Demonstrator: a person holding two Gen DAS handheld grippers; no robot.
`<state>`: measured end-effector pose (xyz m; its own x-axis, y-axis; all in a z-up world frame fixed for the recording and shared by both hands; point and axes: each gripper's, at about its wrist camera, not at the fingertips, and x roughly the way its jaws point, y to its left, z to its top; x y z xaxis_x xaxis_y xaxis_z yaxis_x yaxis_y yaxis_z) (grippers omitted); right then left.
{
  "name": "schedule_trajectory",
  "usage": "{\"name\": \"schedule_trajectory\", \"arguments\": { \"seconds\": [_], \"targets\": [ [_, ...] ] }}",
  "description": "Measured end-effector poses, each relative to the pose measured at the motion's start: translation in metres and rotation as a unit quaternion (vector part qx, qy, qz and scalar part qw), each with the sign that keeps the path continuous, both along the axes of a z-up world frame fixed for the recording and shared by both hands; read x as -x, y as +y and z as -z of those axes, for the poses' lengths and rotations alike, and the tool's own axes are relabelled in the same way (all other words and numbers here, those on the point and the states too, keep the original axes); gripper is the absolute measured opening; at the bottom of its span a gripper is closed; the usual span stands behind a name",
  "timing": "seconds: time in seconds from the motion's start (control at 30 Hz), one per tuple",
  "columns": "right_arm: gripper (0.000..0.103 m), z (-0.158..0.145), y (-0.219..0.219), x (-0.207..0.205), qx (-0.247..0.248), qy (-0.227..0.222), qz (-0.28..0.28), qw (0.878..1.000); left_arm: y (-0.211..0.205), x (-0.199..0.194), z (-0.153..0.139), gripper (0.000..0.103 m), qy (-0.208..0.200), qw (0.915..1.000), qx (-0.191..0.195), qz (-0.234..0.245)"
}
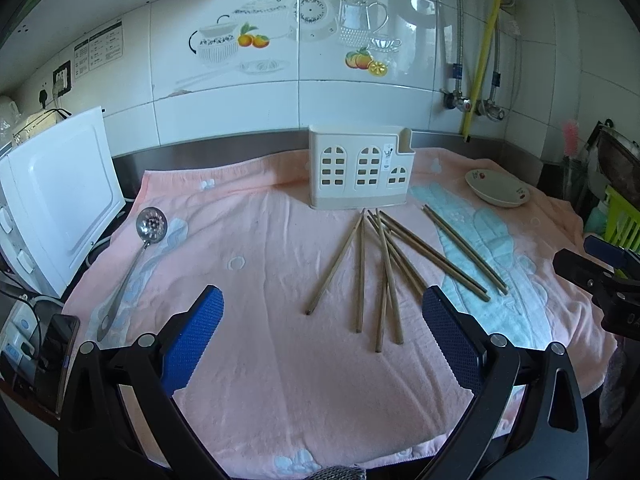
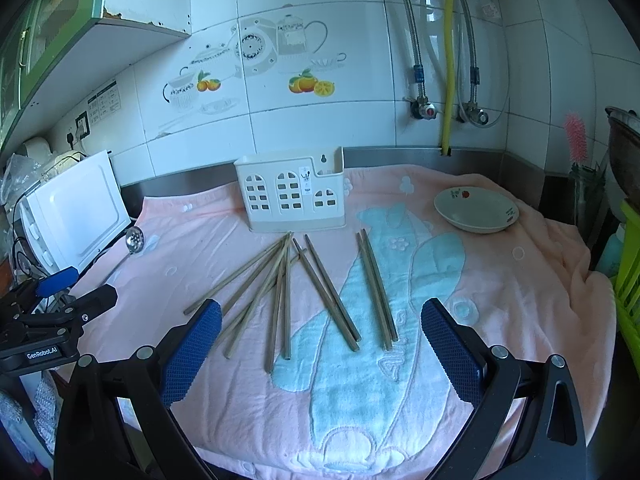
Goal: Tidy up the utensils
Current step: 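Move the left tool toward the wooden chopsticks while the right tool approaches them too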
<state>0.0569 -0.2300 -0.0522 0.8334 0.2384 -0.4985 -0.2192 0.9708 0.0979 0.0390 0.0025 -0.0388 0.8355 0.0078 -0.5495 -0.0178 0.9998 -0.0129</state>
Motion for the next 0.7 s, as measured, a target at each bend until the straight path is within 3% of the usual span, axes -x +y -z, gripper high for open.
{"name": "schedule_trajectory", "arguments": {
  "seconds": [0.7],
  "targets": [
    [0.097, 0.031, -0.001, -0.044, 0.009, 0.053, 0.002, 0.999, 0.003, -0.043, 0.025, 0.098, 0.049, 0.9988, 0.004, -0.003]
  ]
}}
